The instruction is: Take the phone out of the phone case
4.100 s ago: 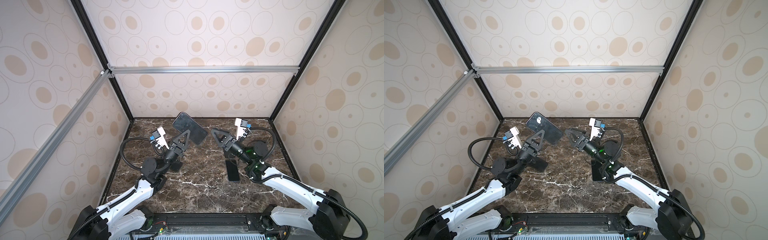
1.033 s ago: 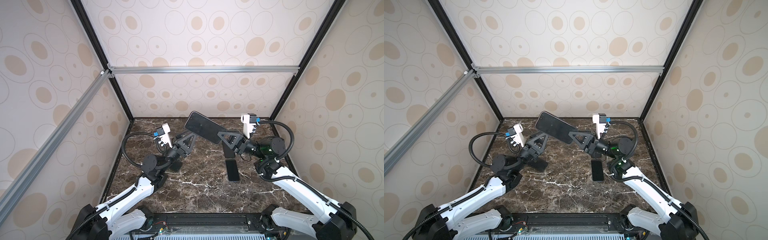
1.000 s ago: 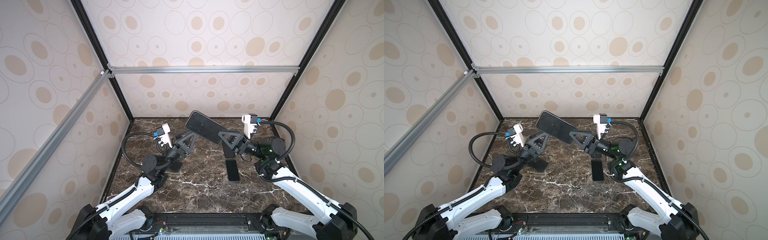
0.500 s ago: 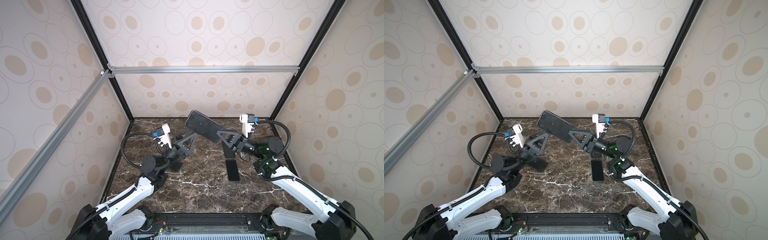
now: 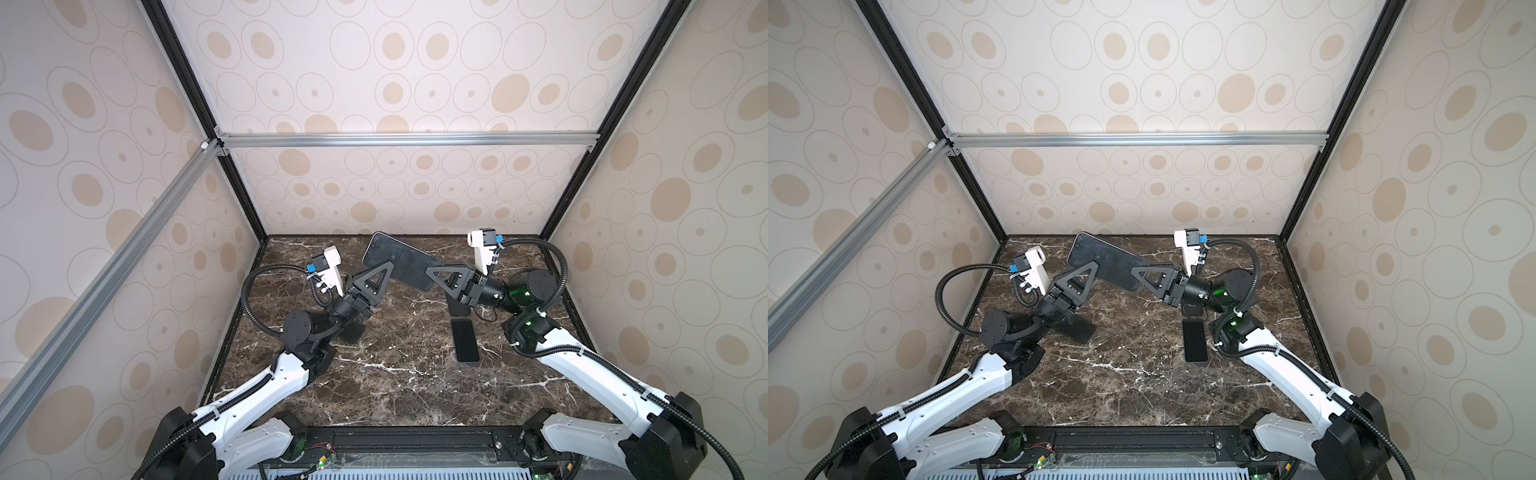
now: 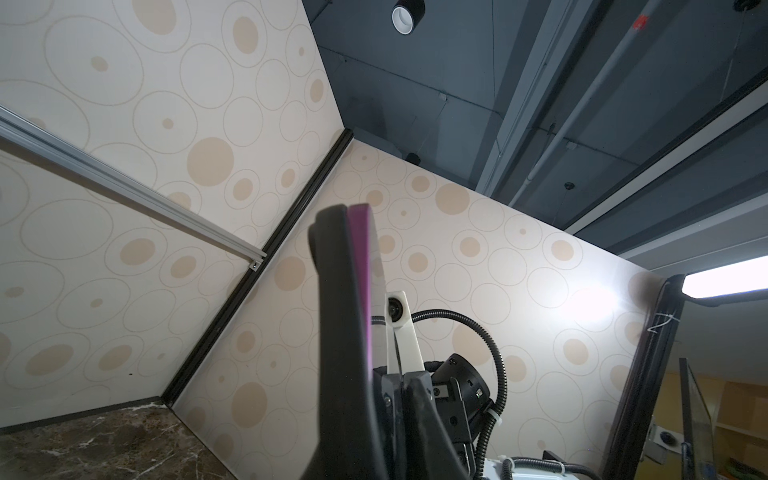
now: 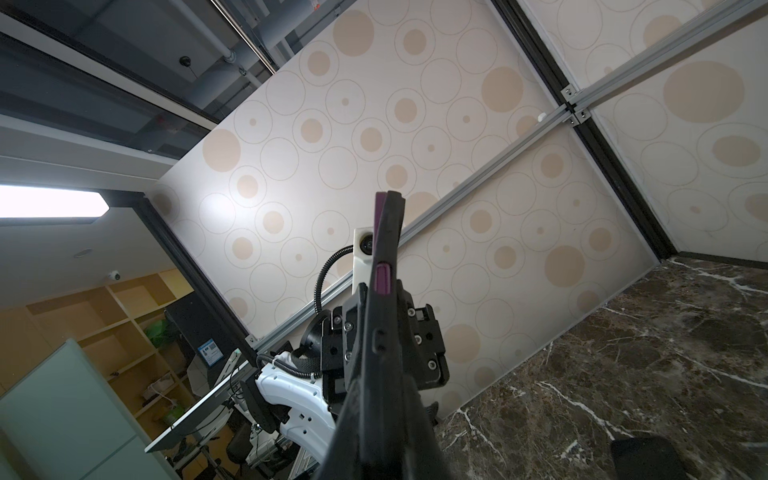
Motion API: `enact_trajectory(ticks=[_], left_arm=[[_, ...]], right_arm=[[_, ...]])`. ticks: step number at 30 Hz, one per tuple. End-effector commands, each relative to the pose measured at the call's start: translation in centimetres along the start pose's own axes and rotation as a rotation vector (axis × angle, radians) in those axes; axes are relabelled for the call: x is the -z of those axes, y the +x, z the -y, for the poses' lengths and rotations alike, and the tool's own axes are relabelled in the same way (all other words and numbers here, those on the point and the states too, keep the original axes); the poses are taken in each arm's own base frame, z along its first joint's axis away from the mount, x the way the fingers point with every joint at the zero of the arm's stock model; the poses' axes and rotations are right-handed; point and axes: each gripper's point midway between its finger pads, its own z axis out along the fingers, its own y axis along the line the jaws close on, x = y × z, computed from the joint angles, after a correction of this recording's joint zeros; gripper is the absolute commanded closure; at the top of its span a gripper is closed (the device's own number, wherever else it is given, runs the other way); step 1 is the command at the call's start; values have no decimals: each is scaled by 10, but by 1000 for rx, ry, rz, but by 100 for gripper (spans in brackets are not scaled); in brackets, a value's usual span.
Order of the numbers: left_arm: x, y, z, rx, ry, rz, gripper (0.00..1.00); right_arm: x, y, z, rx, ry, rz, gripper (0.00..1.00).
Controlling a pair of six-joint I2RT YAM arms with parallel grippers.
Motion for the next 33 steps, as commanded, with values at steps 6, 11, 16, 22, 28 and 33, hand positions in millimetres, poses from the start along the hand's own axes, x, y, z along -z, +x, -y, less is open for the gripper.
enact_trajectory(ticks=[6, 11, 16, 22, 28, 33], left_arm=[[-5, -18, 24, -40, 76, 46, 100], [-5, -21, 27, -49, 87, 57, 100], [-5, -21, 32, -54, 115, 60, 100], [0, -23, 41, -60, 167, 75, 100], [3, -25, 46, -69, 182, 85, 100], [4, -24, 51, -74, 209, 83, 100]], right_arm=[[-1, -22, -32, 87, -60, 54, 100], [0, -34, -35, 108, -63, 135, 63], [-4, -47, -45, 133, -71, 266, 58], [-2, -52, -43, 74, -78, 389, 59], [-1, -56, -51, 20, -179, 427, 60], [-8, -56, -56, 0, -238, 406, 61]])
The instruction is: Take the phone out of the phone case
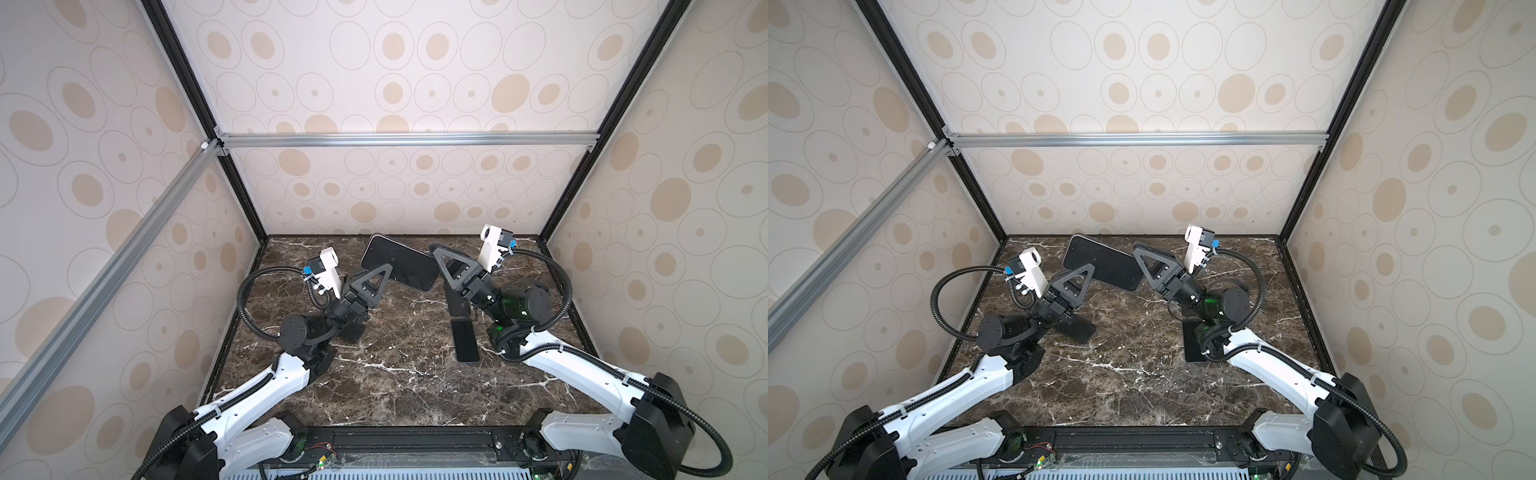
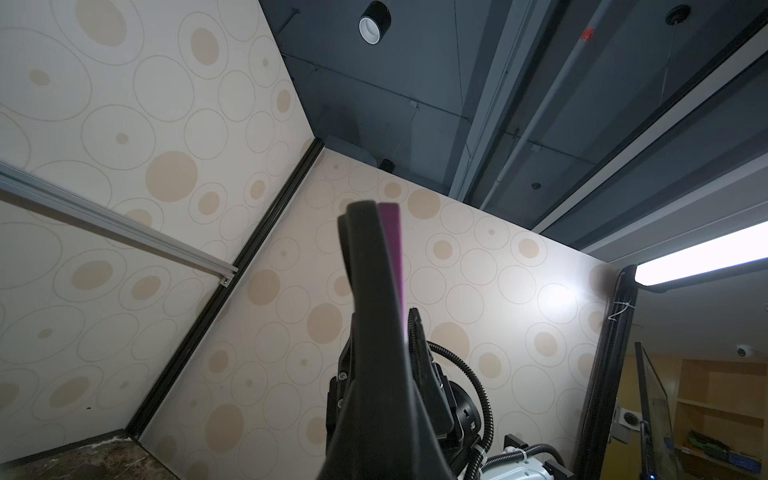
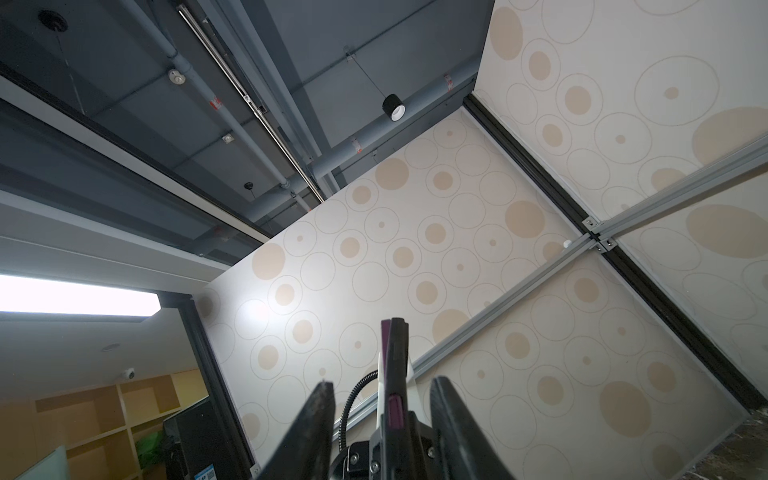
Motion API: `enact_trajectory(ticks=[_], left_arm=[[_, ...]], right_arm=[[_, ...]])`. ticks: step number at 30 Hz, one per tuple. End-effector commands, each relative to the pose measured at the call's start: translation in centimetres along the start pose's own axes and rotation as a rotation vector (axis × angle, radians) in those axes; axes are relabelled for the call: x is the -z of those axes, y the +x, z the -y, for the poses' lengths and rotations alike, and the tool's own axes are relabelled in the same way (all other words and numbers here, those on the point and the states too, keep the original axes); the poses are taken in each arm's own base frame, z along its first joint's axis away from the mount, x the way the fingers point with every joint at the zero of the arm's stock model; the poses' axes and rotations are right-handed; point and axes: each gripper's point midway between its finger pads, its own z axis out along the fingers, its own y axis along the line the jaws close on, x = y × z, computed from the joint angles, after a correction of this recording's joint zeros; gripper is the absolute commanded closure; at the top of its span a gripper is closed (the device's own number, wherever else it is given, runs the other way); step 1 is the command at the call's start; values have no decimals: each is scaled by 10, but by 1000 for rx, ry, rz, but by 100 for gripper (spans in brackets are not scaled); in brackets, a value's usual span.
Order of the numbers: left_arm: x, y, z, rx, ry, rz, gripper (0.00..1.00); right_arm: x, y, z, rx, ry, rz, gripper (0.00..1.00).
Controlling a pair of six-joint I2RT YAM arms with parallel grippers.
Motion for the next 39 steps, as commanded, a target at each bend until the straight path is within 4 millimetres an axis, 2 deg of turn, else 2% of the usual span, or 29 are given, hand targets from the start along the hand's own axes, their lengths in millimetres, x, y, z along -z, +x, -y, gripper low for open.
enact_trajectory(ticks=[1, 7, 12, 20, 27, 33, 39], left_arm=[[0, -19, 32, -53, 121, 64, 100], [5, -20, 42, -72, 173, 74, 100], [9, -22, 47, -93, 186, 89, 100], [9, -23, 47, -96, 185, 93, 100], [10, -24, 49, -101, 194, 97, 100], [11, -23, 49, -99, 191, 96, 100], [11, -24, 49, -99, 193, 100, 100]], right_arm=[[-5, -13, -31, -14, -126, 35, 62], [-3, -16, -34, 3, -127, 50, 65], [0, -14, -38, 31, -109, 34, 61], [-1, -10, -43, 28, -126, -3, 66], [-2, -4, -37, 14, -109, -21, 65], [-3, -5, -37, 6, -108, -18, 80], [-5, -1, -35, -8, -113, -25, 90]])
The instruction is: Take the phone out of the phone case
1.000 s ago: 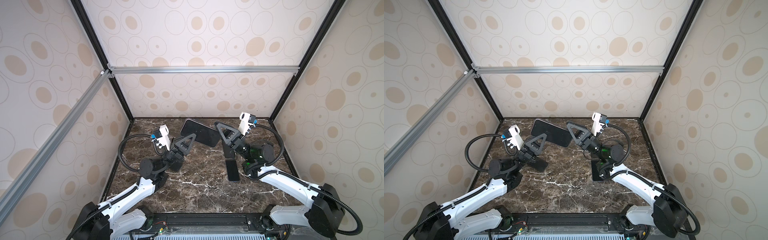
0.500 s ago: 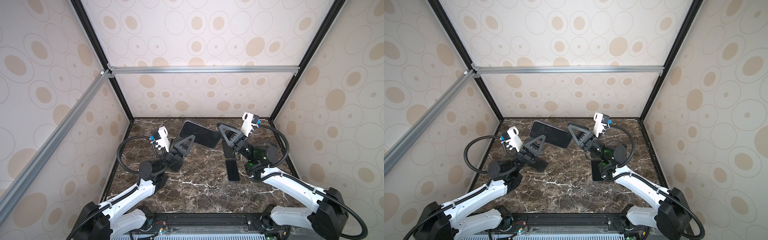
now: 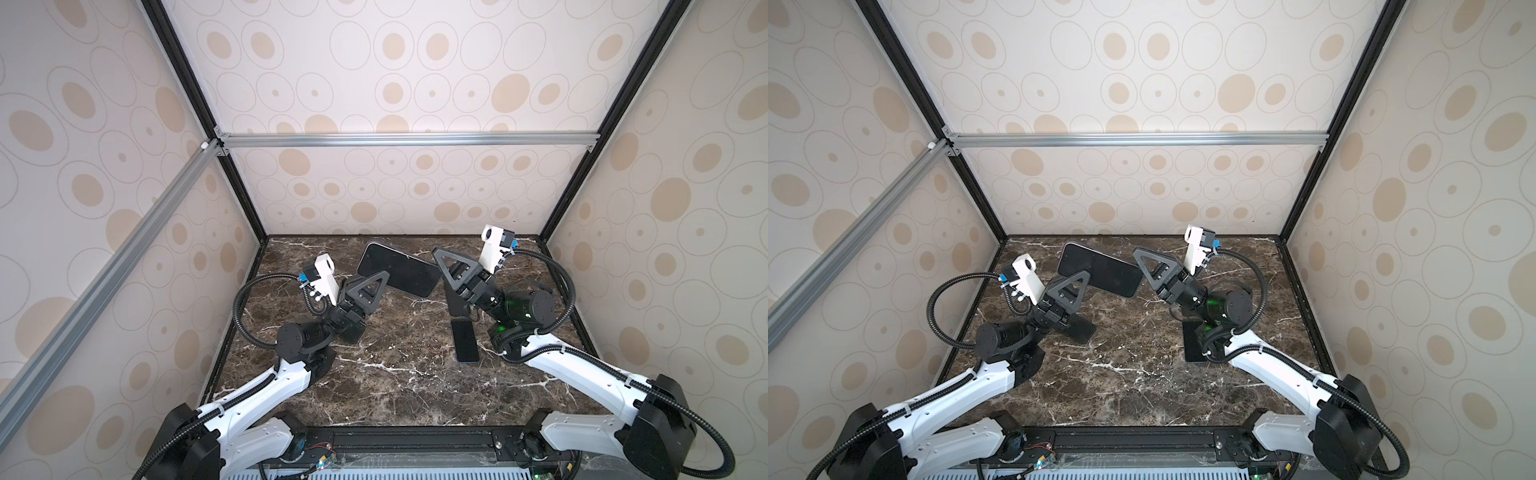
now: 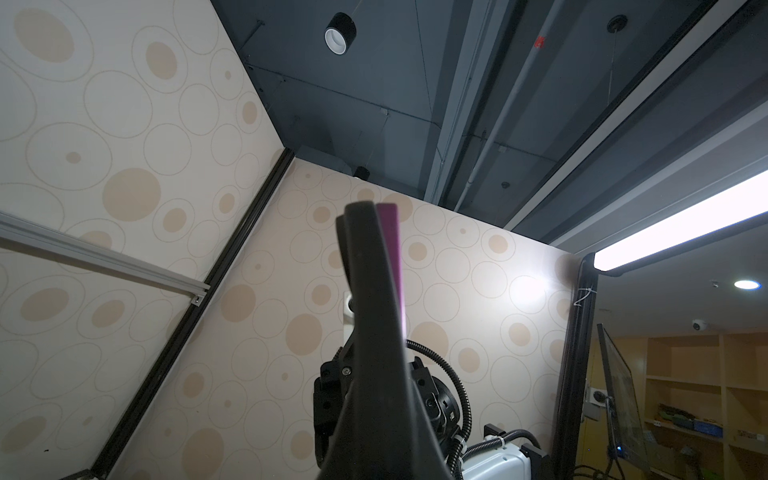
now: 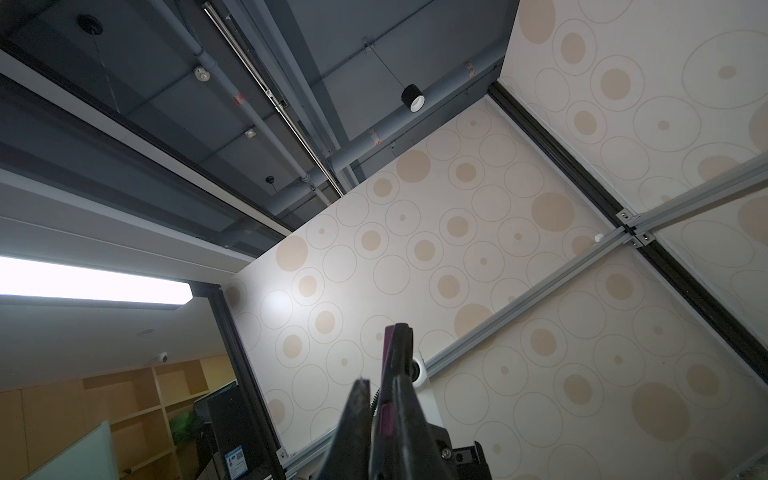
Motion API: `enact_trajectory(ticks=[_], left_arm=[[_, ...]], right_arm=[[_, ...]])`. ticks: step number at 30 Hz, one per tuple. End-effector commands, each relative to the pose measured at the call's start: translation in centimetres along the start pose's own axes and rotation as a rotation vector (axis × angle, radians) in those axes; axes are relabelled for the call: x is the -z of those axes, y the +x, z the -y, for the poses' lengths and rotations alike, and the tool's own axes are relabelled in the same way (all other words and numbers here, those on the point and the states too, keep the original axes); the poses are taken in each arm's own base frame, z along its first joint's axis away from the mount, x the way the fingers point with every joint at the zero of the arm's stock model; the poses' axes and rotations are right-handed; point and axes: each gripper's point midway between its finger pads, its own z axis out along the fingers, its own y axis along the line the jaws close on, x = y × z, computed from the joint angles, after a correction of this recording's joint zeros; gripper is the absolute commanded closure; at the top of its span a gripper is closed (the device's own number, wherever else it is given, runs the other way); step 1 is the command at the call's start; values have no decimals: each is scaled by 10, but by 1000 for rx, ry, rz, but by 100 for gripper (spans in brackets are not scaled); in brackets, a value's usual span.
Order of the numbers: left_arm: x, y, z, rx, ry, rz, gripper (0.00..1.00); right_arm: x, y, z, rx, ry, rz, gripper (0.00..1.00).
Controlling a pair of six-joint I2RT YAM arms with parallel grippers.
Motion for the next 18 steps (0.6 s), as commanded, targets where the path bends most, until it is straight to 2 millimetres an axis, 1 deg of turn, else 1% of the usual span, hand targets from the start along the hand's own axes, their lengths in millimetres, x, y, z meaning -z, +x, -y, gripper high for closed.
enact_trajectory(ticks=[1, 6, 10, 18], left_arm=[[-1, -24, 32, -64, 108, 77, 100], [-1, -25, 34, -62, 119, 81, 100], [-1, -27, 39, -70, 138, 90, 100], [3, -27, 70, -124, 293, 77, 100]], right_arm=[[-6, -2, -16, -2, -60, 1, 91], [-9, 1, -14, -18, -59, -2, 99], [-12, 2, -15, -43, -64, -4, 100], [-20, 8, -9, -147, -46, -42, 100]])
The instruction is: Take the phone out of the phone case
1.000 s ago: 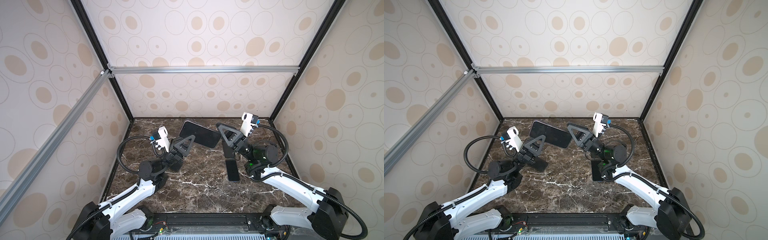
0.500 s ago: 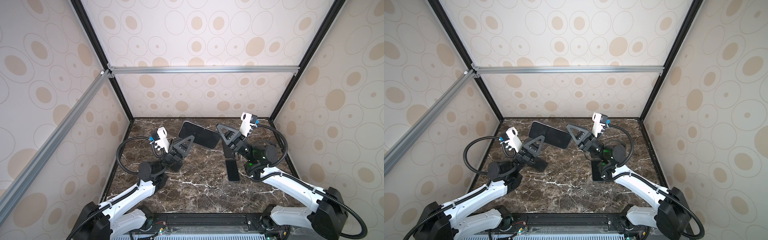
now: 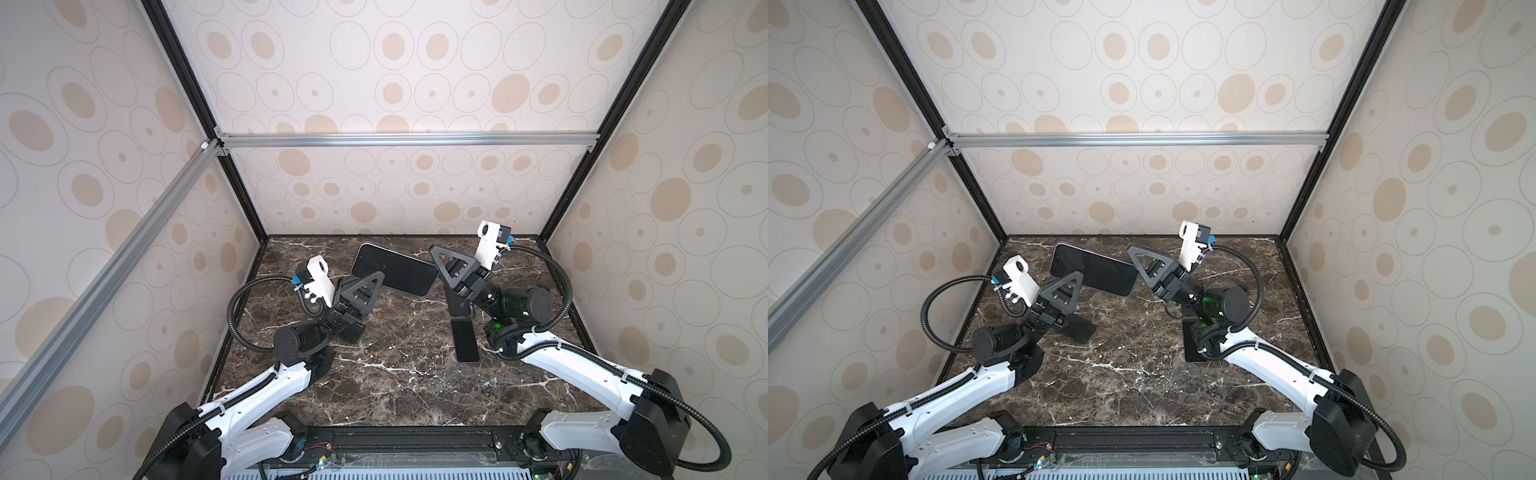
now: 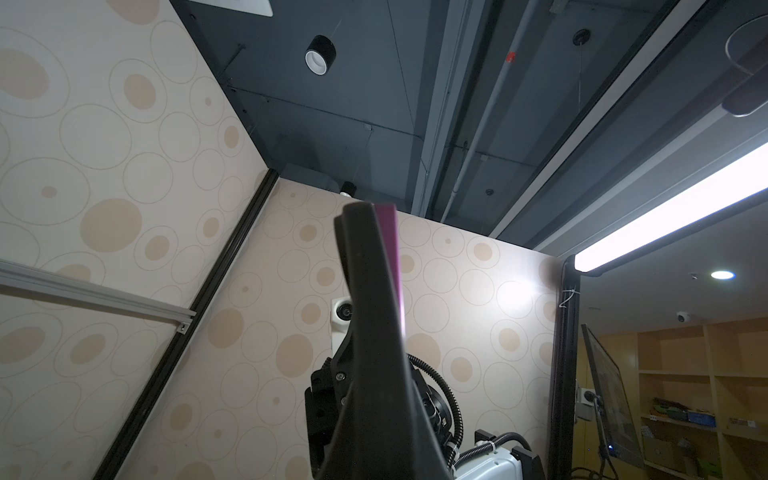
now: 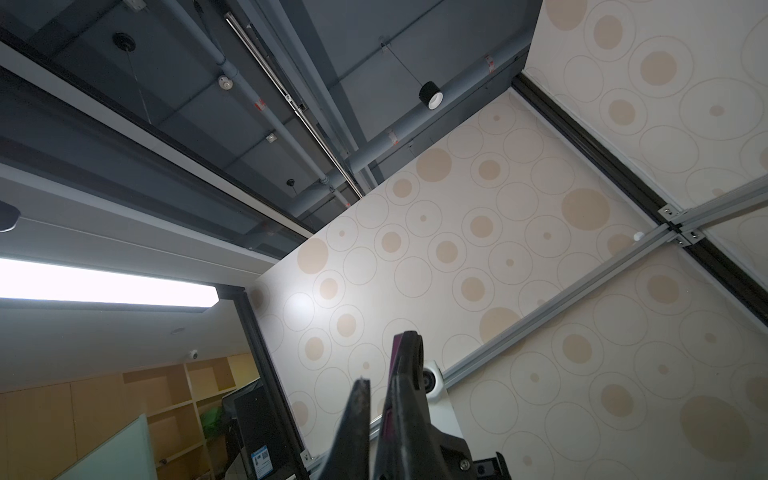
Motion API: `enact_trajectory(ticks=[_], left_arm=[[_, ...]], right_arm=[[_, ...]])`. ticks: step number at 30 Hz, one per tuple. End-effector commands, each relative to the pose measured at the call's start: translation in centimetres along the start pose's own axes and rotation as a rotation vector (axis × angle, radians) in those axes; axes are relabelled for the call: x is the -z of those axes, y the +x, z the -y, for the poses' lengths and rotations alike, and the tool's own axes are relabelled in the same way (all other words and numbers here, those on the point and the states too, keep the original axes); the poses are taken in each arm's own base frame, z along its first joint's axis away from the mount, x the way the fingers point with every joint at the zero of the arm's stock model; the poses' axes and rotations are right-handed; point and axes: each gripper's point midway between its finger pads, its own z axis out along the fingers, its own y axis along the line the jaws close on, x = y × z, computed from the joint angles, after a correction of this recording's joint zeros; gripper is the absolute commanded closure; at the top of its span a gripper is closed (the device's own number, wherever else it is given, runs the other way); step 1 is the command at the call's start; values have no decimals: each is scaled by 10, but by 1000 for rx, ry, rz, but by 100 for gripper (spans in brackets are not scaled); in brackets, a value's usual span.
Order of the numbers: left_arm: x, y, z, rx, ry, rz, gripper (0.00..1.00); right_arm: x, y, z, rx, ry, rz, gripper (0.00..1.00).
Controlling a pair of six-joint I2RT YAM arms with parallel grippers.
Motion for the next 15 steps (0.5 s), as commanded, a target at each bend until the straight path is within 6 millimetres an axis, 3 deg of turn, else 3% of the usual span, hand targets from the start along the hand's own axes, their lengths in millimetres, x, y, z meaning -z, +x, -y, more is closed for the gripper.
enact_trajectory(ticks=[1, 15], left_arm=[[-3, -21, 53, -88, 219, 46, 100], [-6, -21, 71, -122, 313, 20, 100]], right_arm=[[-6, 7, 5, -101, 15, -28, 100], [-6, 18, 16, -210, 65, -93, 100]])
